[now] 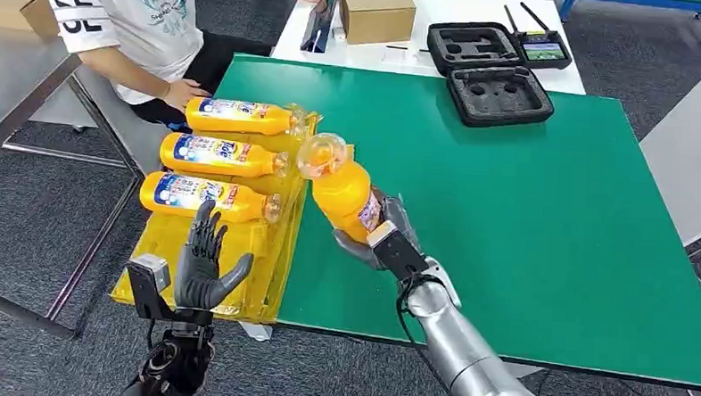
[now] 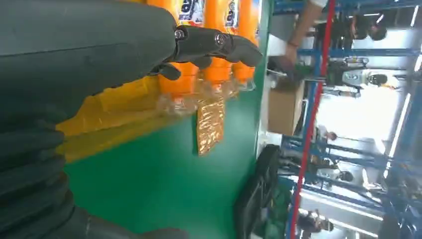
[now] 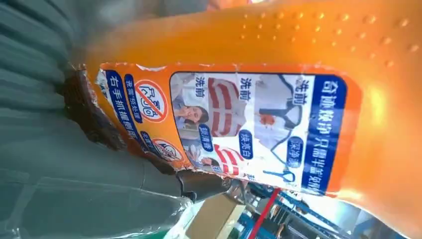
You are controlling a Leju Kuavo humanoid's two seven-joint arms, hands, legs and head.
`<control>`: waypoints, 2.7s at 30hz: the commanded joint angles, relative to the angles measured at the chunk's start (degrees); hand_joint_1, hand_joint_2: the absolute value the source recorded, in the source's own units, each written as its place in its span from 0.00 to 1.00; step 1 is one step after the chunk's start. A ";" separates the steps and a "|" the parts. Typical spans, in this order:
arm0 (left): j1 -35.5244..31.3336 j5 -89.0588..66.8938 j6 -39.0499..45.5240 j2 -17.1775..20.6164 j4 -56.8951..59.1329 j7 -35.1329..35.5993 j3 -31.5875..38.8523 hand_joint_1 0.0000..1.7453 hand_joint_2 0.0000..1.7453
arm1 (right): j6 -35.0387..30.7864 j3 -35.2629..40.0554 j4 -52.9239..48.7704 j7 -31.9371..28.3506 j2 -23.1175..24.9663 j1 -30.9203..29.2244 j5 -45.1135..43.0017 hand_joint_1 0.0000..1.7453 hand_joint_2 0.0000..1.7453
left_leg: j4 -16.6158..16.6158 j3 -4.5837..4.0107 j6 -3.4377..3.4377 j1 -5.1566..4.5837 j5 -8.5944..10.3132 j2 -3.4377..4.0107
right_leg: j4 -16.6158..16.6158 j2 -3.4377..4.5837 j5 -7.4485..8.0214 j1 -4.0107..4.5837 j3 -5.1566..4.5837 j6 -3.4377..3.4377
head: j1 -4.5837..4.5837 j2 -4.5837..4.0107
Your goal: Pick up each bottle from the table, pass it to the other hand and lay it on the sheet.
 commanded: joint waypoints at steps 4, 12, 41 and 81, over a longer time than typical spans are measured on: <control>0.83 -1.20 -5.42 1.61 -6.55 1.83 -9.41 0.00 1.00 | 2.41 5.29 6.33 -0.11 2.46 -0.07 -2.97 1.00 1.00 | -0.01 0.38 0.09 -0.03 -0.20 0.07 | -0.01 0.00 -0.18 0.00 0.36 -0.10 | 0.02 -0.02; -3.66 1.18 -11.27 0.68 -0.53 4.69 -10.98 0.00 1.00 | 2.74 7.40 7.92 -0.11 3.26 1.56 -2.13 1.00 1.00 | -0.05 0.15 0.04 -0.03 -0.04 -0.04 | -0.03 -0.09 -0.07 -0.01 0.14 -0.06 | 0.00 0.00; -10.56 2.86 -12.02 0.06 8.33 3.71 -13.82 0.00 1.00 | 7.91 11.94 17.93 -0.11 8.89 0.48 5.33 1.00 1.00 | -0.04 0.06 0.02 -0.01 -0.04 -0.05 | -0.02 -0.08 -0.06 0.00 0.03 -0.06 | 0.02 0.00; -10.88 -13.21 22.71 3.78 0.75 -4.44 1.77 1.00 1.00 | 1.67 12.86 -14.37 -0.11 2.29 5.85 -13.10 0.00 0.00 | 0.01 -0.04 0.02 0.04 -0.03 -0.05 | 0.01 -0.08 -0.06 0.06 -0.07 -0.07 | 0.02 0.00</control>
